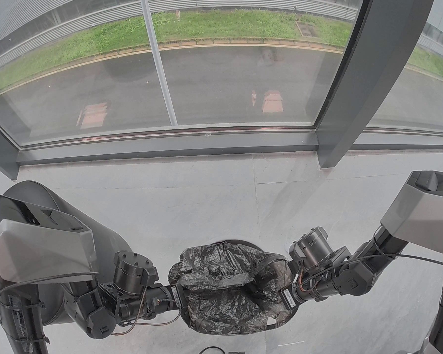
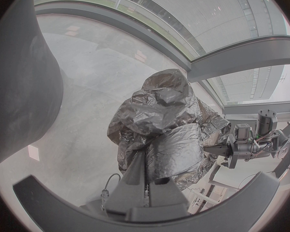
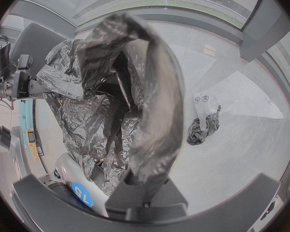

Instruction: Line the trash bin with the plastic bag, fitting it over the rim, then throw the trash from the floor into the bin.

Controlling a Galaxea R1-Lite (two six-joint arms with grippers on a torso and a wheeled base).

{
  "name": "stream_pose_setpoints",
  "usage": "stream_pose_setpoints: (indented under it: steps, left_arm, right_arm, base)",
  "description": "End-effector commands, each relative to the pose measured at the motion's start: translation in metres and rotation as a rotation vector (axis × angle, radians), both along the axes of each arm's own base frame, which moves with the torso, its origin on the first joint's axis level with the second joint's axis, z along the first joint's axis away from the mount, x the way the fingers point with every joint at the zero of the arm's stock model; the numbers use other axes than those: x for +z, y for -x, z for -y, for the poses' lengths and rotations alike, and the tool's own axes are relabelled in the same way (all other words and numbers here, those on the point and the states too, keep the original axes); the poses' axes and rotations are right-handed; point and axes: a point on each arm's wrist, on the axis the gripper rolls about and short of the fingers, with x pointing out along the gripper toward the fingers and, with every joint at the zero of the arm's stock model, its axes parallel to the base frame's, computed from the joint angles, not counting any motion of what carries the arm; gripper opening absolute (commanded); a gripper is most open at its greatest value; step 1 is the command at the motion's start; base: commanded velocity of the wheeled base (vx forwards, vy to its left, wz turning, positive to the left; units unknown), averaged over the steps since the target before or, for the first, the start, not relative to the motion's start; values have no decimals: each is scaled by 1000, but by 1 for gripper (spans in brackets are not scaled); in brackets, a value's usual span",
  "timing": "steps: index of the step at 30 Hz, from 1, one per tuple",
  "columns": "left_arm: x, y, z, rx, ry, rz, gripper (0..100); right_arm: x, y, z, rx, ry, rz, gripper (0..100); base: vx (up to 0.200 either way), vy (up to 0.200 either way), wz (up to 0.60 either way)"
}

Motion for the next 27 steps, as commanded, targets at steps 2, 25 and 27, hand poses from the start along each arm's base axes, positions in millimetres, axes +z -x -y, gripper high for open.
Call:
stream_pose_setpoints:
  steps: [2, 25, 27]
  left_arm:
    - [0, 1, 1, -1, -1, -1, 0]
    - [1, 2, 0, -2, -1, 0, 0]
    - [1, 2, 0, -1, 0, 1, 0]
  right_arm:
    - [-1, 2, 2, 0, 6, -5, 0]
    - [34, 6, -3, -16, 53, 162, 100]
    - [36, 7, -20, 33, 55, 191, 100]
  base:
    - [0, 0, 0]
    - [0, 0, 0]
    - [0, 0, 0]
